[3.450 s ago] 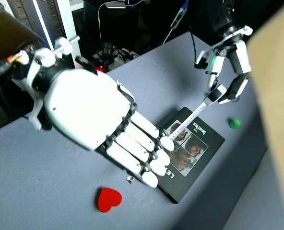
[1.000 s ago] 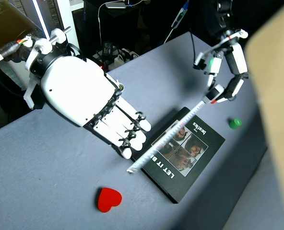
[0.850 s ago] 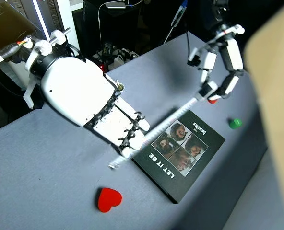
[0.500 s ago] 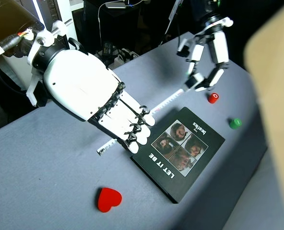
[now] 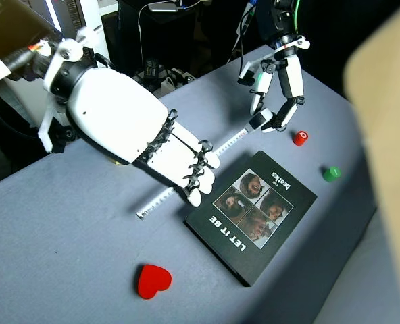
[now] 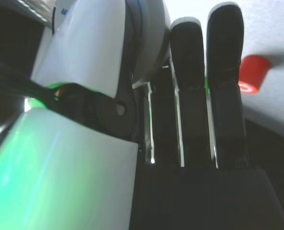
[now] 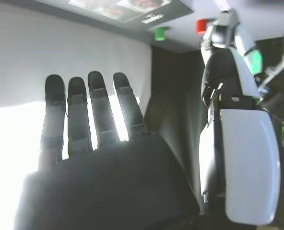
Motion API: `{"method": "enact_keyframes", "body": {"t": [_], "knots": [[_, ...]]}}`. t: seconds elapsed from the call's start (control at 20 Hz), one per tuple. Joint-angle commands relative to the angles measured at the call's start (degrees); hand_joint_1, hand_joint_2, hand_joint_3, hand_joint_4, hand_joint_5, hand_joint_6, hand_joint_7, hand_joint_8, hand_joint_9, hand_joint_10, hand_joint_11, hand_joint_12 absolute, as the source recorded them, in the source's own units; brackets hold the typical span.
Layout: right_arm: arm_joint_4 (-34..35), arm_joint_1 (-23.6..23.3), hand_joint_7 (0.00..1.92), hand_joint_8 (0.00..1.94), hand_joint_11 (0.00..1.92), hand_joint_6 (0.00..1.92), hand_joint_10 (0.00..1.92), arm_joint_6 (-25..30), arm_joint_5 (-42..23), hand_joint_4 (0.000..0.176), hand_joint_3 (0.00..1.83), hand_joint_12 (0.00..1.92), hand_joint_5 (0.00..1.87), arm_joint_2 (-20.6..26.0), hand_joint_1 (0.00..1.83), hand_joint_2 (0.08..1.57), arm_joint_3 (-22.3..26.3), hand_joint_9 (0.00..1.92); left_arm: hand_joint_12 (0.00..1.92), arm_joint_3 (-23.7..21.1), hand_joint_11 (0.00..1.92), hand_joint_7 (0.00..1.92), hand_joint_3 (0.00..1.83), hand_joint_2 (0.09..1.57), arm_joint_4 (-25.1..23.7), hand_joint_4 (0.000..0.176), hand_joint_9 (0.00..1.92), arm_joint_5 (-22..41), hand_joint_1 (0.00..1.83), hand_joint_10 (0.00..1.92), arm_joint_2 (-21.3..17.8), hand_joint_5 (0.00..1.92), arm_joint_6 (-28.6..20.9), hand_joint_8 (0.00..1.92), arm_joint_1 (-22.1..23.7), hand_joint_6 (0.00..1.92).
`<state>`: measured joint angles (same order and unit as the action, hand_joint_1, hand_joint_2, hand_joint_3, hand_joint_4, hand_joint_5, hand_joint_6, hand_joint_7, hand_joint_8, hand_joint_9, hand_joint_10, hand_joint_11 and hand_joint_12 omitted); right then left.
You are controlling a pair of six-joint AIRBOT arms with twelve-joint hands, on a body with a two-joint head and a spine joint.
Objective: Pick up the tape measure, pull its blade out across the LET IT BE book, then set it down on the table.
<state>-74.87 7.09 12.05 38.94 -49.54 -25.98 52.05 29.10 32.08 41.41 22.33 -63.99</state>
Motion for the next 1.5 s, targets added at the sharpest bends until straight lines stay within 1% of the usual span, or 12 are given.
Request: {"method": "enact_keyframes", "body": {"t": [0.0, 0.15, 0.45, 0.55, 0.6, 0.65, 0.7, 0.75, 0.95, 1.15, 1.3, 1.45], "knots": [[-4.4, -0.4, 0.08, 0.0, 0.0, 0.0, 0.0, 0.0, -1.2, 0.04, 0.0, 0.47, 0.06, 0.3, 0.16, 1.07, 0.1, 0.05, 1.21, -0.1, 0.86, 0.94, 0.0, 1.14, 0.2, 0.0, 0.88, 6.0, 1.37, 1.38, 0.2, 0.87, -0.5, 1.08, -0.1, 0.88], [-6.7, 0.2, 0.1, 0.0, 0.0, 0.0, 0.0, 1.3, -2.1, 0.039, 0.0, 0.56, 0.07, 0.4, 0.16, 1.07, 0.1, 0.07, 1.22, -0.7, 0.87, 0.92, 0.0, 1.14, 0.2, 0.0, 0.87, 6.9, 1.37, 1.38, 0.4, 0.89, -0.5, 1.1, -1.2, 0.86], [-7.3, 1.5, 0.11, 0.0, 0.0, 0.0, 0.0, 2.0, -2.7, 0.035, 0.0, 0.55, 0.06, 0.5, 0.16, 1.07, 0.1, 0.09, 1.25, -1.6, 0.85, 0.94, 0.0, 1.15, 0.8, 0.0, 0.86, 8.7, 1.37, 1.39, 1.2, 0.83, -0.6, 1.08, -3.7, 0.95], [-9.0, 1.9, 0.12, 0.0, 0.0, 0.01, 0.0, 3.7, -2.7, 0.033, 0.0, 0.53, 0.09, 0.6, 0.18, 1.06, 0.1, 0.08, 0.99, -1.5, 0.72, 0.98, 0.0, 1.17, 0.8, 0.0, 0.96, 8.7, 1.2, 0.31, 1.3, 0.75, -0.5, 1.03, -3.7, 1.28], [-9.8, 2.0, 0.12, 0.0, 0.0, 0.0, 0.0, 4.2, -2.7, 0.034, 0.0, 0.53, 0.08, 0.6, 0.2, 1.06, 0.1, 0.08, 0.92, -1.5, 0.64, 0.91, 0.0, 1.2, 0.8, 0.0, 0.91, 8.7, 1.07, 0.17, 1.3, 0.79, -0.3, 0.44, -3.7, 1.26], [-9.8, 2.1, 0.1, 0.0, 0.0, 0.0, 0.0, 4.2, -2.7, 0.034, 0.0, 0.52, 0.08, 0.6, 0.2, 1.06, 0.1, 0.06, 0.87, -1.5, 0.57, 0.9, 0.0, 1.18, 0.8, 0.0, 0.86, 8.7, 0.95, 0.08, 1.4, 0.75, -0.2, 0.17, -3.6, 0.54], [-9.8, 2.2, 0.08, 0.0, 0.0, 0.0, 0.0, 4.3, -2.8, 0.035, 0.0, 0.49, 0.07, 0.6, 0.2, 1.05, 0.1, 0.05, 0.82, -1.5, 0.53, 0.88, 0.0, 1.15, 0.8, 0.0, 0.81, 8.9, 0.89, 0.03, 1.4, 0.79, 0.0, 0.05, -3.6, 0.2], [-9.8, 2.1, 0.07, 0.0, 0.0, 0.0, 0.0, 4.4, -2.8, 0.034, 0.0, 0.47, 0.05, 0.6, 0.18, 1.07, 0.1, 0.04, 0.76, -1.6, 0.41, 0.76, 0.0, 1.08, 0.8, 0.0, 0.68, 9.2, 0.74, 0.0, 1.4, 0.74, 0.5, 0.0, -3.4, 0.02], [-9.8, 2.3, 0.09, 0.0, 0.0, 0.0, 0.0, 4.5, -3.1, 0.03, 0.0, 0.51, 0.08, 0.6, 0.18, 1.08, 0.1, 0.07, 0.74, -1.9, 0.28, 0.62, 0.0, 1.01, 0.8, 0.0, 0.57, 9.2, 0.58, 0.0, 1.4, 0.61, 0.7, 0.0, -3.2, 0.0], [-9.9, 2.6, 0.03, 0.0, 0.0, 0.0, 0.0, 4.9, -3.3, 0.028, 0.0, 0.33, 0.04, 0.6, 0.17, 1.09, 0.1, 0.04, 0.74, -1.2, 0.23, 0.55, 0.0, 0.98, 0.8, 0.0, 0.5, 9.5, 0.55, 0.0, 1.2, 0.54, 1.6, 0.0, -2.6, 0.0], [-13.8, 3.5, 0.03, 0.0, 0.0, 0.0, 0.0, 10.4, -2.2, 0.028, 0.0, 0.33, 0.04, 1.0, 0.18, 1.1, -0.1, 0.04, 0.75, -0.3, 0.23, 0.53, 0.0, 0.98, -0.1, 0.0, 0.49, 8.2, 0.54, 0.0, 0.0, 0.51, 3.4, 0.0, 0.7, 0.0], [-18.6, 6.1, 0.04, 0.0, 0.0, 0.0, 0.0, 15.3, -2.9, 0.028, 0.0, 0.38, 0.04, 2.0, 0.2, 1.08, -1.4, 0.04, 0.75, 0.3, 0.22, 0.53, 0.0, 0.97, -0.1, 0.0, 0.49, 4.4, 0.54, 0.0, -1.4, 0.51, 7.9, 0.0, 6.0, 0.0]]}}
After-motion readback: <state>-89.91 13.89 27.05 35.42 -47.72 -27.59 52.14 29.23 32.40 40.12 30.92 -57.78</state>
